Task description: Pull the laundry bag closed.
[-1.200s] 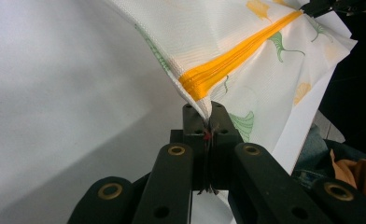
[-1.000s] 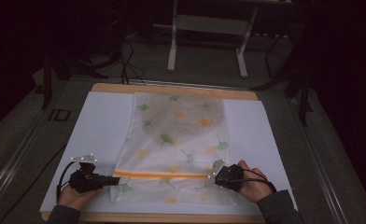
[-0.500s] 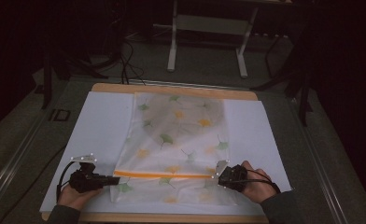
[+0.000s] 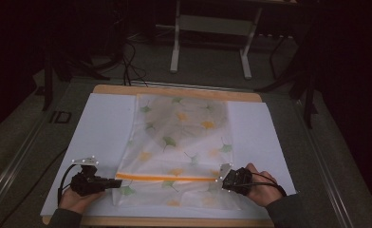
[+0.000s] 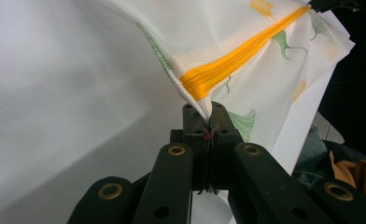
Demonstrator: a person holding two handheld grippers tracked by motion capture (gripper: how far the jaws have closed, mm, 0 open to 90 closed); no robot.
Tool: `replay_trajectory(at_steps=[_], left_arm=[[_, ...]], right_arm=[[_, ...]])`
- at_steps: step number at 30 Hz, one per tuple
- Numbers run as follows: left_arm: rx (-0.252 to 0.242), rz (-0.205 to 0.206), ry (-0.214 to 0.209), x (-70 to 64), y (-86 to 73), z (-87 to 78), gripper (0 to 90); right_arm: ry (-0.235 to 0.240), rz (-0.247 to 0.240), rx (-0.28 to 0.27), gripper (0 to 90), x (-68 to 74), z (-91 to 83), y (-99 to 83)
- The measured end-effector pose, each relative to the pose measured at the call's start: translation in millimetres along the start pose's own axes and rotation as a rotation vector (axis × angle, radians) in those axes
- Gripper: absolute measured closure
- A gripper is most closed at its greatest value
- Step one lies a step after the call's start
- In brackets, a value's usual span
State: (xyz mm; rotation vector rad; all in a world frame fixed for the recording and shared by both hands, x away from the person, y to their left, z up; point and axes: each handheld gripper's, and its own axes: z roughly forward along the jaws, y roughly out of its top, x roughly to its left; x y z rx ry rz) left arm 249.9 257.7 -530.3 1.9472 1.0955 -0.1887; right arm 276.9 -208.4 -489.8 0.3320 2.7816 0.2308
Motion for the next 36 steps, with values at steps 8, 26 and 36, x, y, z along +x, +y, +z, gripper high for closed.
replay_trajectory(at_steps=[8, 26, 36], left_arm=[[-0.008, -0.013, 0.01, 2.9, -0.8, -2.9, 89.0], [0.003, 0.011, 0.001, -1.4, -1.4, -0.5, 88.6], [0.009, 0.026, 0.01, -3.1, -4.5, -2.3, 81.6]], right_arm=[[-0.064, -0.027, 0.06, 90.0, 0.2, -0.1, -2.8], [-0.007, 0.065, -0.005, 90.0, -2.0, -2.0, -24.7], [0.034, 0.197, -0.11, 88.0, -4.6, 1.2, -38.8]])
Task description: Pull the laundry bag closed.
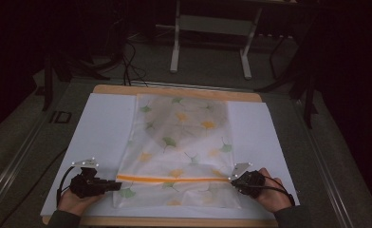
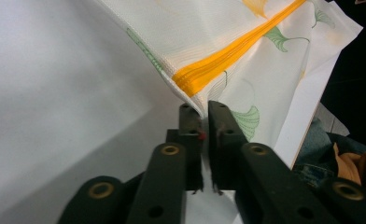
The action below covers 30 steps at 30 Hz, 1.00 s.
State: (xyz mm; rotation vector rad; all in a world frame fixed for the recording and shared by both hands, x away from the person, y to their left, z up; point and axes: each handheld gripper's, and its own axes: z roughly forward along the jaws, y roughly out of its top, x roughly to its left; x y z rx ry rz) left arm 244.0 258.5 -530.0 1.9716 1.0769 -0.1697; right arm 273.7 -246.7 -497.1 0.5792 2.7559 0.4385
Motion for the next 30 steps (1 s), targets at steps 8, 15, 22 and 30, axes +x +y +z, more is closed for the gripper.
replay_trajectory(at_steps=[8, 15, 22, 30], left_arm=[[-0.046, 0.017, 0.044, -0.4, -2.2, -10.0, 73.1], [-0.126, 0.042, 0.132, -0.1, -2.1, -14.8, 65.0], [-0.167, 0.057, 0.257, 2.8, -2.4, -14.4, 60.7], [-0.217, 0.023, 0.439, 12.9, -3.7, -17.7, 58.5]], right_arm=[[0.04, 0.135, -0.12, 75.1, -5.7, -4.6, -14.1], [0.042, 0.303, -0.254, 64.9, -16.2, -14.7, -29.8], [-0.032, 0.465, -0.329, 60.7, -21.9, -10.0, -42.4], [-0.104, 0.564, -0.355, 58.6, -24.7, -2.2, -60.3]])
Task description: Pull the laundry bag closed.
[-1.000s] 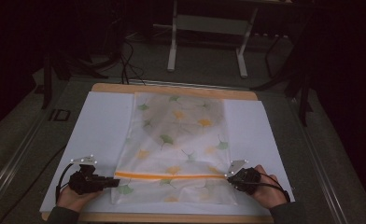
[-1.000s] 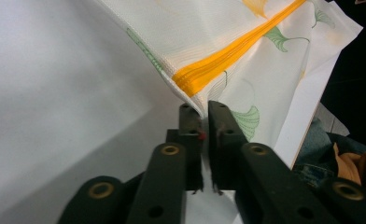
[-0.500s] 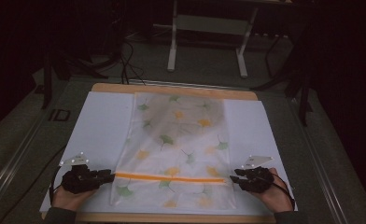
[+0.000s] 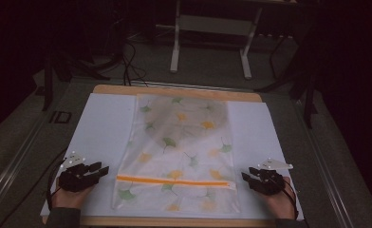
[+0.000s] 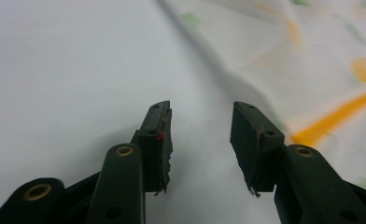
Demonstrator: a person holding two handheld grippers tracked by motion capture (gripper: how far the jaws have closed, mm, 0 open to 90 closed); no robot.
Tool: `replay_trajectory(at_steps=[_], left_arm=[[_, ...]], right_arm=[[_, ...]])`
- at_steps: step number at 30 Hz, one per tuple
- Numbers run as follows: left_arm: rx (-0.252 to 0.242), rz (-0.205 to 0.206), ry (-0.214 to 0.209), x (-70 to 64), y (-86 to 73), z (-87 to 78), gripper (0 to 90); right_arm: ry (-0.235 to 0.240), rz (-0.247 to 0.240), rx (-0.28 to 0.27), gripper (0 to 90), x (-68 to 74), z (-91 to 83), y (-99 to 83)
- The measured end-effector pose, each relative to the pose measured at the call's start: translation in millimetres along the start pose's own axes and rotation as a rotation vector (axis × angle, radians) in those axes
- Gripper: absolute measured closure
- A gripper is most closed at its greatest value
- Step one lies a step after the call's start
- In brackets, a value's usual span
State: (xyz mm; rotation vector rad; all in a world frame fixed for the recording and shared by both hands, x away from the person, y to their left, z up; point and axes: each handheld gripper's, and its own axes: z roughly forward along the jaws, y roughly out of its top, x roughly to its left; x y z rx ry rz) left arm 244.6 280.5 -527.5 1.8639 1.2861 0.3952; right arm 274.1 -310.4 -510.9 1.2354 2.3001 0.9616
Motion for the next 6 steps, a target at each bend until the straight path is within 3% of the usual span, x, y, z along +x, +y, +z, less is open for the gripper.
replay_trajectory(at_steps=[6], left_arm=[[0.007, 0.0, 0.083, 2.7, -1.0, 5.1, 55.9]], right_arm=[[-0.013, 0.02, -0.007, 59.3, -4.0, 2.2, -4.8]])
